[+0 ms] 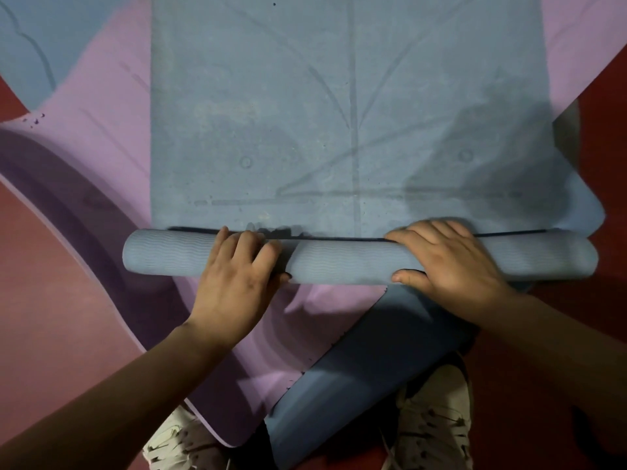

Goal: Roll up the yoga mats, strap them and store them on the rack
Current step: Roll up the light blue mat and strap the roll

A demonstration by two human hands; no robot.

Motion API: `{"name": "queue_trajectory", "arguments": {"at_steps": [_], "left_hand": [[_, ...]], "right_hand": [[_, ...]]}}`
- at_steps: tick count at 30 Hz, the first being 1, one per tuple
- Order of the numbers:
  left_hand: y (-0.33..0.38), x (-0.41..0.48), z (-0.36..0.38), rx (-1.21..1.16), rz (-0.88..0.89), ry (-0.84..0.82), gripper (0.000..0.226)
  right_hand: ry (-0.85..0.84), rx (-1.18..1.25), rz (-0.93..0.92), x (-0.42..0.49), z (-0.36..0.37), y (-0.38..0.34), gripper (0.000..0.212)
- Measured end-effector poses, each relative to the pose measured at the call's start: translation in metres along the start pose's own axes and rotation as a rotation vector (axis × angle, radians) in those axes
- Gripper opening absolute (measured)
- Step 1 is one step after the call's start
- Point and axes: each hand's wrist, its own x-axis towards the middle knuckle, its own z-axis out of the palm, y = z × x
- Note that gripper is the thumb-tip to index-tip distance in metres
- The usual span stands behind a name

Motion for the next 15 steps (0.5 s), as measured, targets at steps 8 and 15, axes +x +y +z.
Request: {"name": "queue_trajectory", "arguments": {"at_steps": [8, 15], "left_hand": [[0.012, 0.017, -0.009, 0.065, -0.094, -0.179, 0.063], [0.010, 0.015, -0.009, 0.126, 0.004, -0.002, 0.037]], "right_hand": [[0.057, 0.028, -0.003, 0.003, 0.003, 0.002, 0.050], [0.147, 0.002, 0.110, 0.009, 0.005, -0.003, 0.044]]}}
